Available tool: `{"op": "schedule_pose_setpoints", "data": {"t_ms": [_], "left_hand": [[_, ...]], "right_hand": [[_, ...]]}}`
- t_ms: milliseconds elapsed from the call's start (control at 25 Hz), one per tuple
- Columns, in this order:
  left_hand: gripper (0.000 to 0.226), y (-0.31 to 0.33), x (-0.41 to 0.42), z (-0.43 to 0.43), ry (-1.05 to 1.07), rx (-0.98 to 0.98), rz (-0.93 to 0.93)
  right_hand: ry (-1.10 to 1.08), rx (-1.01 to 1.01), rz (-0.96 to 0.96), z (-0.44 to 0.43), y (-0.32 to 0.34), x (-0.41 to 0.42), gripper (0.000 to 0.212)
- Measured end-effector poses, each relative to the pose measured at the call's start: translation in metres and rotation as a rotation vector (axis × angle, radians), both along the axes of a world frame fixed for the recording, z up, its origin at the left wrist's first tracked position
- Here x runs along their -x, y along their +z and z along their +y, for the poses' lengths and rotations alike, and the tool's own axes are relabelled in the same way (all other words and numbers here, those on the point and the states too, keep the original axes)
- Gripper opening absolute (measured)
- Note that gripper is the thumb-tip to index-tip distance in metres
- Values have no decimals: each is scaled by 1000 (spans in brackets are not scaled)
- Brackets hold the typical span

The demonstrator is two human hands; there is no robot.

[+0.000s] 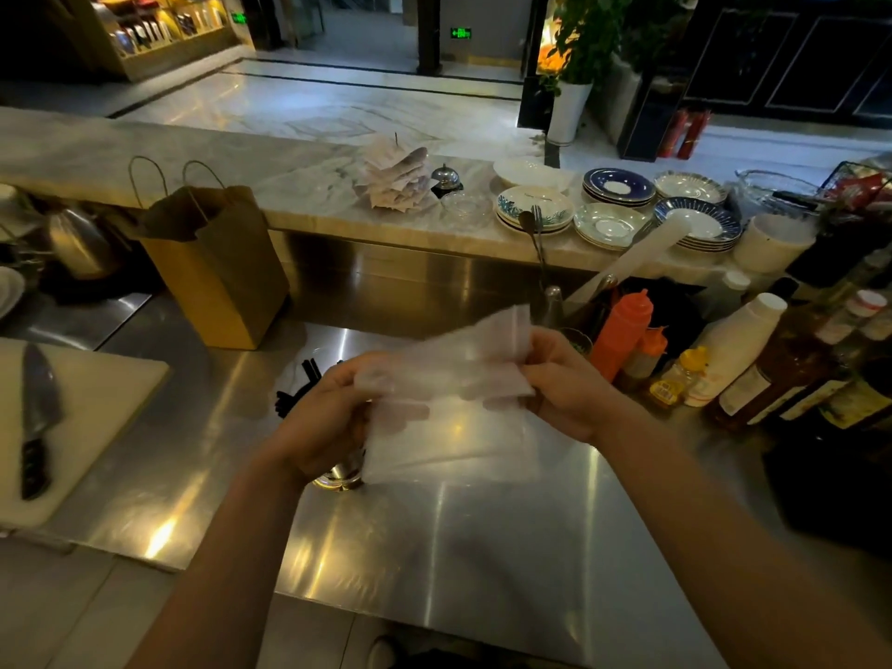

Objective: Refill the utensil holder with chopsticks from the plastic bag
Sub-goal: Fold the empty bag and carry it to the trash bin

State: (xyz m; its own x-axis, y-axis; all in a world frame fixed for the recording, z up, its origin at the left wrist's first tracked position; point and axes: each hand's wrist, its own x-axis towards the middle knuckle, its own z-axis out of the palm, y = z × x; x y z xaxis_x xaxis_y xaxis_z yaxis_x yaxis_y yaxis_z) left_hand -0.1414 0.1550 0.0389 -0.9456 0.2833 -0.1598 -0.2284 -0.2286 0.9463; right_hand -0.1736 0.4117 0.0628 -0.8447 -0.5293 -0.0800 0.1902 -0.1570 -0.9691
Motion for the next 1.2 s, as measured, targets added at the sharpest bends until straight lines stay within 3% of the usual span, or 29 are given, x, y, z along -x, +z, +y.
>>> {"op": "schedule_pose_setpoints", "data": {"t_ms": [120,280,400,480,560,640,720,800,1040,1200], "left_hand": [[50,1,-3,-14,111,-6,-39],[32,2,-18,-57,210,-177,-83],[64,-9,-45,-101,246,-16,-59],[66,-10,-61,-120,328,24,-31],[59,-6,-89,-156,516,9,39],[53,0,-119,-183,686,43,136],[50,7,-153,-200,825,164,198],[48,12,-185,-202,936,249,210],[54,17,-280,-160,1246,360,91],[45,13,-341,-109,1402,387,58]], "right_hand": [[-60,-120,138,-25,4,4,39],[-37,-289,353,-73,10,12,44],[75,-306,463,-131,20,12,43],[100,-291,496,-163,27,11,41],[203,-182,391,-214,27,3,33],[336,-51,104,-252,27,-8,21],[505,-33,-70,-286,23,-21,46],[656,-81,-33,-309,16,-35,60],[1132,-59,-10,-340,11,-78,54],[1305,-73,46,-344,-3,-128,55]]}}
